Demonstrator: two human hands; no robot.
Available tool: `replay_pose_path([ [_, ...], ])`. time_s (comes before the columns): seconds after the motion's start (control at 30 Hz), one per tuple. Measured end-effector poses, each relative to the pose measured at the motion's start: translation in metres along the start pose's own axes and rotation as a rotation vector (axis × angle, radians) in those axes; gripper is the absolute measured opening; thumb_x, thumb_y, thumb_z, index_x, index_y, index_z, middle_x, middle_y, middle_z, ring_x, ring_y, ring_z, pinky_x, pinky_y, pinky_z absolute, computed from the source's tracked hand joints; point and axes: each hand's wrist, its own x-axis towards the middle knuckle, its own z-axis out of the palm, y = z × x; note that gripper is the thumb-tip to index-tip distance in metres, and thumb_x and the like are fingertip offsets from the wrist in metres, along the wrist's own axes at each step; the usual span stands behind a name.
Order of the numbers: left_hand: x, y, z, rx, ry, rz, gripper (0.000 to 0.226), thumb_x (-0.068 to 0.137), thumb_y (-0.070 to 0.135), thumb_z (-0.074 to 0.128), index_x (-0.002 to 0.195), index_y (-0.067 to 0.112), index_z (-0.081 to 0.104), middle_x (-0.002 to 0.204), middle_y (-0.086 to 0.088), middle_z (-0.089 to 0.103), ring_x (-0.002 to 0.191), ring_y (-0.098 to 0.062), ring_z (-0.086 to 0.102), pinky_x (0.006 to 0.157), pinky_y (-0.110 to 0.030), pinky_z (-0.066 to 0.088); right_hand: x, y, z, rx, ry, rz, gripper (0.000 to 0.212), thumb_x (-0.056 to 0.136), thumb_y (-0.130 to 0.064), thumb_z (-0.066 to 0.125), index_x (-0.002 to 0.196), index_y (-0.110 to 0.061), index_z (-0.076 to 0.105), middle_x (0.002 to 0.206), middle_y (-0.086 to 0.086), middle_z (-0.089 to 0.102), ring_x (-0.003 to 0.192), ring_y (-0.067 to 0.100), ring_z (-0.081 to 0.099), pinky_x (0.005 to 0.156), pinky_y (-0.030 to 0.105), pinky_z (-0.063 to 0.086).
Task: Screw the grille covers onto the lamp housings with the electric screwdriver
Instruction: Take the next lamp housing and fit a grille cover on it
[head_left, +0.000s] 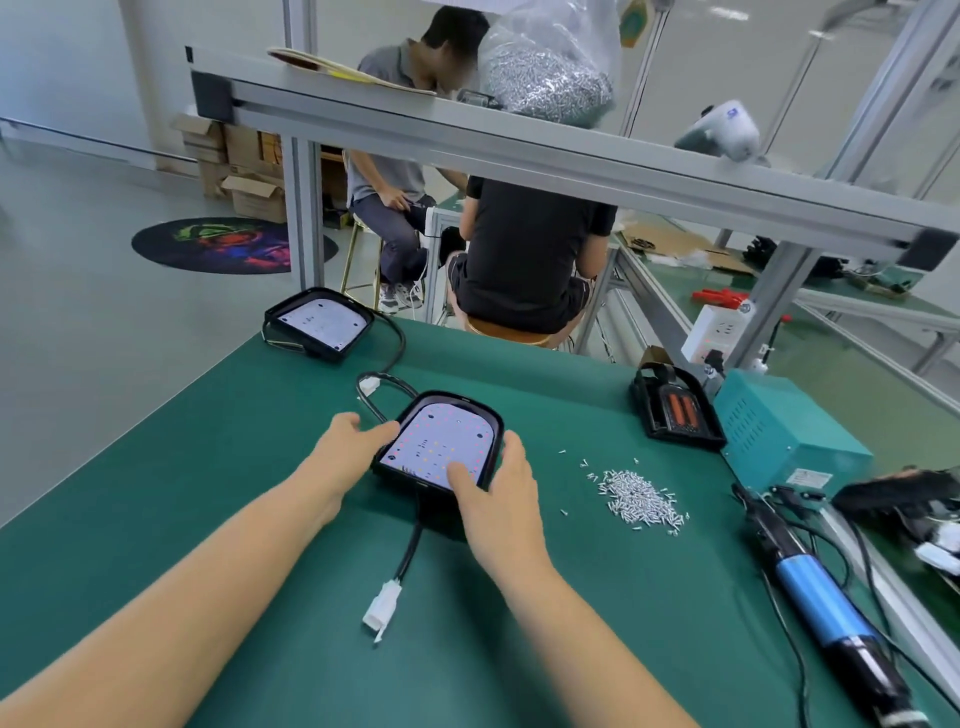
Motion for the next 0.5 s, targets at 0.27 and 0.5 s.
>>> replay_pose_path([
  [0.27, -0.033, -0.008, 0.01, -0.211, -0.268, -0.035, 0.14, 0.046, 0.04, 0.086, 0.152, 0.016, -0.003, 0.151, 0.006, 0.03, 0.134, -0.017, 0.034, 0.11, -0.033, 0.025, 0.026, 0.008, 0.003, 0.279, -0.159, 0.374, 0.086, 0.091, -0.026, 0.063, 0.155, -0.013, 0.007, 0.154, 0.007, 0.033, 0.133, 0.025, 0.041, 0.094, 0.032, 0.035],
  [0.5, -0.067, -0.049, 0.01, 0.876, -0.136, 0.294, 0.096, 0.068, 0.056, 0.072, 0.145, 0.024, 0.026, 0.153, 0.003, 0.022, 0.142, -0.017, 0.014, 0.115, -0.034, 0.014, 0.037, 0.025, -0.001, 0.397, -0.101, 0.407, 0.031, 0.086, 0.003, 0.054, 0.114, -0.008, 0.059, 0.111, 0.012, 0.066, 0.085, 0.022, 0.054, 0.077, 0.032, 0.046],
])
